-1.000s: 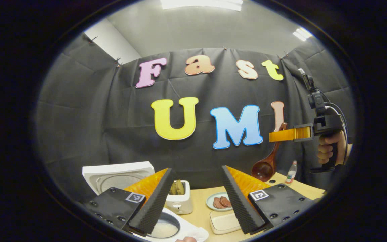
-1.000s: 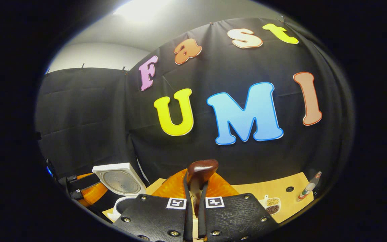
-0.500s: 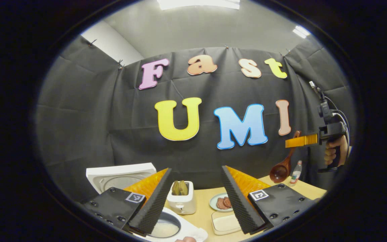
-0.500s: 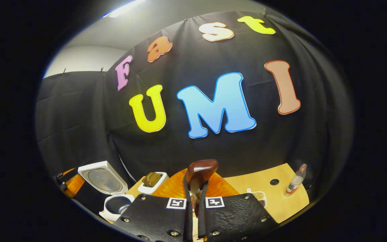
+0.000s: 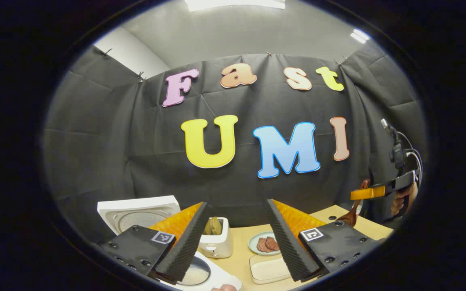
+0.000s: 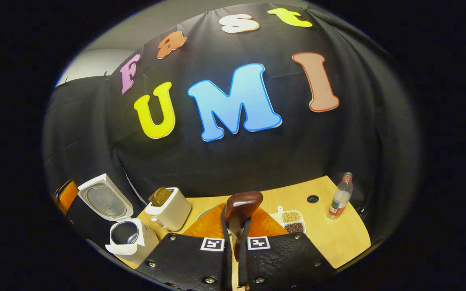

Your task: Close the left gripper, press the button to open the rice cooker; take a wooden spoon from the chopstick holder with the right hand, scoop a spoonful of rice and pour it into the rice cooker, then put the wooden spoon back into the chopstick holder.

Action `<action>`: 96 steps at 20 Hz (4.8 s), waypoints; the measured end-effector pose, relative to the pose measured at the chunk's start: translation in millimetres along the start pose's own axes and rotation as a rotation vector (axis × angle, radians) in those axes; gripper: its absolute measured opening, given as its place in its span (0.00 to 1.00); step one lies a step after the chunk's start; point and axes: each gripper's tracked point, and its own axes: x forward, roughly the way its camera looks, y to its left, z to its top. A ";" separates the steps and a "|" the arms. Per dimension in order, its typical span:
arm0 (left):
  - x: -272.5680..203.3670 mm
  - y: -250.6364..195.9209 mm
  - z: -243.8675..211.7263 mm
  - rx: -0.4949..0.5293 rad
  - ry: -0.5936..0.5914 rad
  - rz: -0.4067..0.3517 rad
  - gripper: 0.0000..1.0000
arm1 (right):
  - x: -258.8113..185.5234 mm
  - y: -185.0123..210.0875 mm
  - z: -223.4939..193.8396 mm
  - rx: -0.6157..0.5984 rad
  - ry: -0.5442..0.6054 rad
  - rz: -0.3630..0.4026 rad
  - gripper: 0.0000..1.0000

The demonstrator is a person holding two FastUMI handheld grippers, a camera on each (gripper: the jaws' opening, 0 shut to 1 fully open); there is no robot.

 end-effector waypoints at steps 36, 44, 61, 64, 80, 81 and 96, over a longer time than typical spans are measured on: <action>-12.3 51.4 -12.0 -0.052 0.032 0.129 1.00 | 63.3 -73.2 -142.5 -0.045 0.233 -0.212 0.42; -5.3 72.5 -4.5 -0.143 0.021 0.154 0.89 | 36.6 -70.7 -51.8 -0.093 -0.023 -0.263 1.00; 48.9 206.8 29.4 -0.119 -0.002 0.327 0.96 | -20.5 35.8 84.1 -0.133 -0.247 -0.055 1.00; 77.9 233.2 23.7 -0.111 0.042 0.347 0.94 | -20.8 40.0 86.4 -0.140 -0.250 -0.042 0.97; 135.6 301.2 -70.2 -0.192 0.237 0.459 0.94 | -17.7 49.8 93.5 -0.140 -0.263 -0.012 1.00; 135.3 300.5 -79.6 -0.207 0.263 0.458 0.96 | -18.0 49.6 93.9 -0.138 -0.267 -0.013 1.00; 76.1 249.2 -91.9 -0.119 0.210 0.507 0.95 | -16.2 56.5 83.4 -0.106 -0.243 0.019 1.00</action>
